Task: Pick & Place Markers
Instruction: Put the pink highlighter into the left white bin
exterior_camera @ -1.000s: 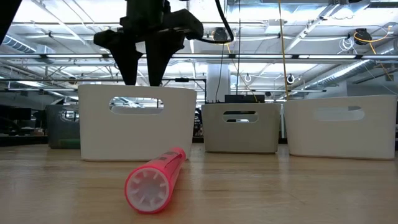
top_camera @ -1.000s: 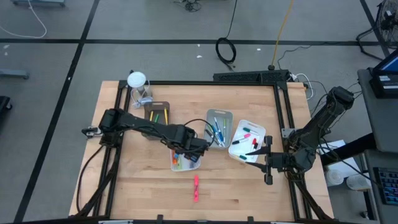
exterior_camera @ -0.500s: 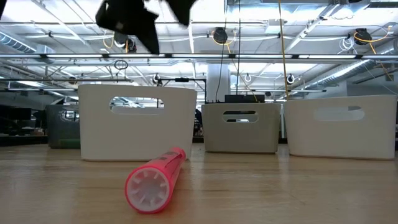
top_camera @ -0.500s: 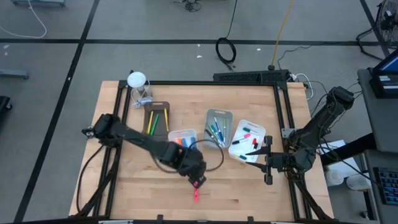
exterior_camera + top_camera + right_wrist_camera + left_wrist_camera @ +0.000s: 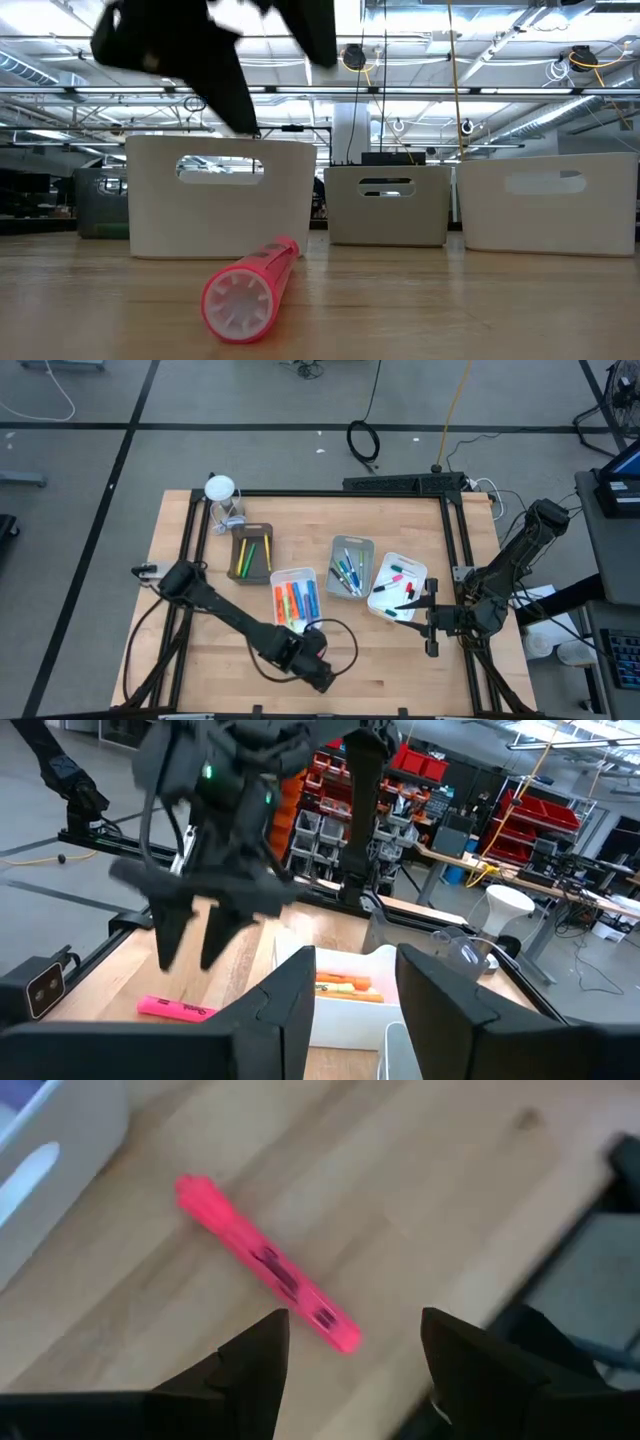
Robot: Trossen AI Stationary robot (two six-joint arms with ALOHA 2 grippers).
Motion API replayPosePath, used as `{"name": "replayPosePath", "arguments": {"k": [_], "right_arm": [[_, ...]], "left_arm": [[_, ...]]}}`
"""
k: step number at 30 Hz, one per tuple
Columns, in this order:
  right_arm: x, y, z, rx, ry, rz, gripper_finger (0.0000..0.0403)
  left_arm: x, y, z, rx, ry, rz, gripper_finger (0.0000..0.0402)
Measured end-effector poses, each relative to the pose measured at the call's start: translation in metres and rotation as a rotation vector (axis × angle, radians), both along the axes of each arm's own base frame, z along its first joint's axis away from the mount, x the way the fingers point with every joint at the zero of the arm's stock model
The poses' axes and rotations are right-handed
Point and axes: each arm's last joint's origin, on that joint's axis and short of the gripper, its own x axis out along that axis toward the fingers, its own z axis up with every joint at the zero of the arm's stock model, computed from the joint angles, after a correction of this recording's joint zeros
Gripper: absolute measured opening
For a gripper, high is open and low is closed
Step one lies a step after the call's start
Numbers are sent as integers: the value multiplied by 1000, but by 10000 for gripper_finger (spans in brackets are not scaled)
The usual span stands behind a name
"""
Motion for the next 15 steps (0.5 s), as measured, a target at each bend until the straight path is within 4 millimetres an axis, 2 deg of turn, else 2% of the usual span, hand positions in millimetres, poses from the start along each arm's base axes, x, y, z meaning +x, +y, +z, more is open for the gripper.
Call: {"name": "replayPosePath", "arguments": {"k": [10,15], "right_arm": [[0,0,0,3,1,0,128],[0,0,0,2,2,0,128]], "left_arm": [[20,14,-62,-24,186,70,232],[22,15,-76,-27,228,87,232]]}}
